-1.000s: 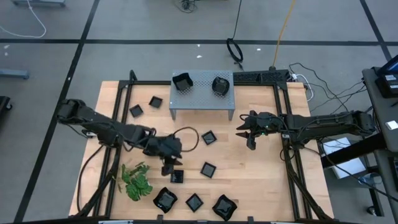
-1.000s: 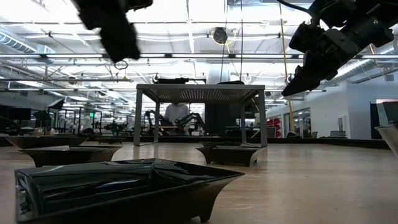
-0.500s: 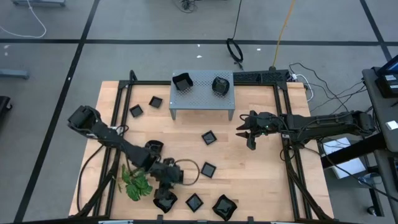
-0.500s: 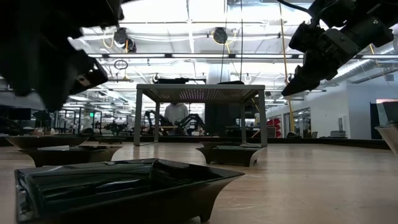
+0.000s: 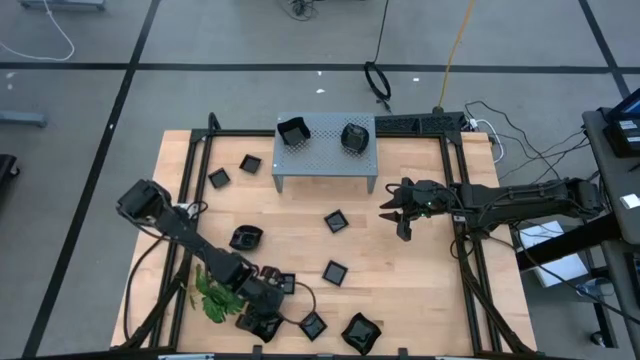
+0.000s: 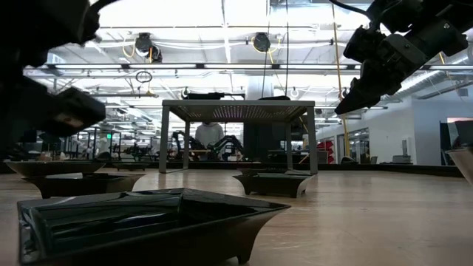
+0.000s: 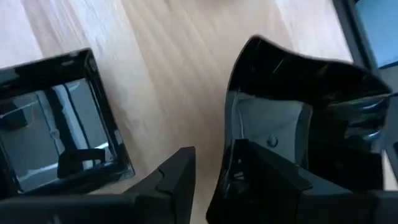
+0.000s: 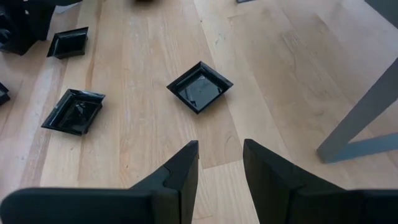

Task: Pick & Place Mini shaped plates
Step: Stack the black distorted square plate on top of the black distorted square plates on the shelf, then put the black square plate on the shelf

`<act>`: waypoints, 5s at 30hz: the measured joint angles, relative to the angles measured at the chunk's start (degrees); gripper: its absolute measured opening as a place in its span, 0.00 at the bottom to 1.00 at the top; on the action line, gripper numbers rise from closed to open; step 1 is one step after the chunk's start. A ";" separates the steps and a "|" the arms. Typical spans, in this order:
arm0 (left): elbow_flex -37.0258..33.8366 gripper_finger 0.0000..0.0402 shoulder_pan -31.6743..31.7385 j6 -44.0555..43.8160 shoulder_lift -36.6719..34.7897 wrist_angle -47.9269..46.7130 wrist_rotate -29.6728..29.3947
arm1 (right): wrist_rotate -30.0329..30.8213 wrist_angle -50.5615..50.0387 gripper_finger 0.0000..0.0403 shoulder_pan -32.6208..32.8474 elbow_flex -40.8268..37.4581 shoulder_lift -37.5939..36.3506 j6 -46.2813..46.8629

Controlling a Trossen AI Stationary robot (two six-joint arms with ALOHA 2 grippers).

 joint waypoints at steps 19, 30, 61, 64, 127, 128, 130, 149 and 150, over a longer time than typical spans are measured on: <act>3.14 0.01 4.05 2.88 -5.93 3.91 1.11 | 0.00 0.00 0.29 -0.02 0.00 0.02 0.00; 9.04 0.01 18.02 5.49 -20.20 -3.36 -22.60 | 0.00 0.12 0.29 -0.01 0.00 0.00 0.00; 16.65 0.01 80.51 37.28 -20.87 -11.01 4.30 | 0.00 0.42 0.29 0.00 0.00 0.02 0.00; 16.65 0.04 81.28 39.09 -18.95 -9.39 6.39 | 0.00 0.42 0.29 -0.01 0.00 0.02 -0.01; -14.77 0.52 27.71 -15.61 -26.68 -28.30 -6.65 | 0.00 0.42 0.29 0.00 0.00 0.02 0.00; -14.80 0.52 26.94 -15.62 -26.68 -27.76 -7.04 | 0.00 0.42 0.29 0.00 0.00 0.02 -0.01; -14.80 0.52 25.51 -15.71 -26.68 -27.33 -8.54 | 0.00 0.42 0.29 -0.02 0.00 0.02 0.00; -14.80 0.52 17.31 0.28 -25.01 -13.93 -17.08 | 0.00 0.42 0.29 -0.01 0.00 0.02 -0.01; -14.80 0.52 17.23 1.94 -24.41 -11.58 -17.07 | 0.00 0.42 0.29 -0.02 0.00 0.02 -0.01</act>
